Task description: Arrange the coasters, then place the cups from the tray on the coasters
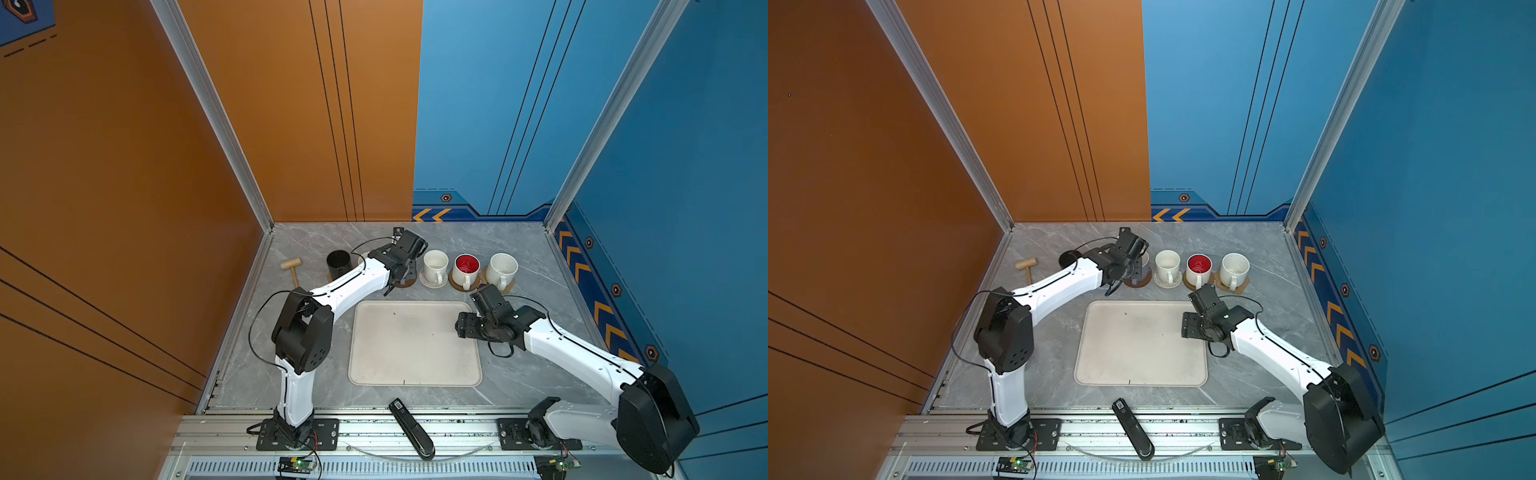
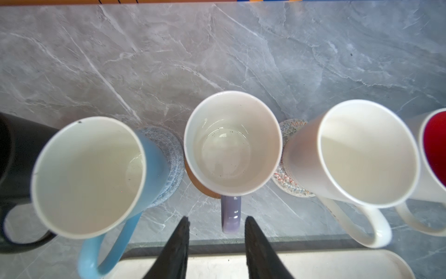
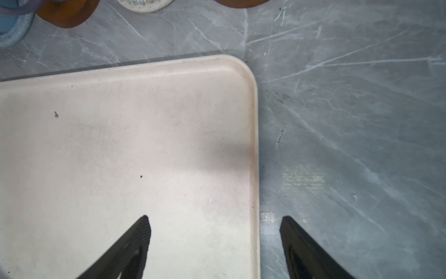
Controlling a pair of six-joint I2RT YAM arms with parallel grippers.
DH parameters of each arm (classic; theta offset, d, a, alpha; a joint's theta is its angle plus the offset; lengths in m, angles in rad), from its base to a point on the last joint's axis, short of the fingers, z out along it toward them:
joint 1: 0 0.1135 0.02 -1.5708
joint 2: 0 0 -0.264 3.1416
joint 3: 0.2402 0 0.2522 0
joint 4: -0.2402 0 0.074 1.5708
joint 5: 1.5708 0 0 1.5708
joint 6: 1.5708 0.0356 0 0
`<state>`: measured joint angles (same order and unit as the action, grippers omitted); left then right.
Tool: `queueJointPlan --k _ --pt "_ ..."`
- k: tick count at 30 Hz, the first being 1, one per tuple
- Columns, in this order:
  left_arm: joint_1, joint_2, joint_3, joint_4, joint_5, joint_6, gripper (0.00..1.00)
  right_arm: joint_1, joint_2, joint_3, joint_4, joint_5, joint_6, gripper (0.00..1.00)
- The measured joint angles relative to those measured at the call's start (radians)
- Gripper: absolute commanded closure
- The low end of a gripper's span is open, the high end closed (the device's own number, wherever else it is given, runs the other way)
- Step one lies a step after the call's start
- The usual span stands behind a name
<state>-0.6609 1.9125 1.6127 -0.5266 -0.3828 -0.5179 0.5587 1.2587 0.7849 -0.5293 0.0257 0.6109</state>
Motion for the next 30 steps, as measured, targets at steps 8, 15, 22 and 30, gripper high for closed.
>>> queueJointPlan --k 8,15,22,30 --pt "-0.056 -0.214 -0.153 0.060 -0.074 0.067 0.53 0.039 -0.024 0.034 0.006 0.013 0.000 0.17" --pt "-0.097 -0.568 -0.438 0.222 -0.138 0.172 0.33 0.048 -0.100 0.045 -0.009 0.065 -0.003 0.13" --pt "-0.097 -0.912 -0.732 0.395 -0.208 0.307 0.12 0.048 -0.165 0.074 -0.026 0.119 -0.020 0.00" --pt "-0.055 -1.165 -1.051 0.555 -0.320 0.392 0.02 0.031 -0.198 0.124 -0.039 0.195 -0.085 0.00"
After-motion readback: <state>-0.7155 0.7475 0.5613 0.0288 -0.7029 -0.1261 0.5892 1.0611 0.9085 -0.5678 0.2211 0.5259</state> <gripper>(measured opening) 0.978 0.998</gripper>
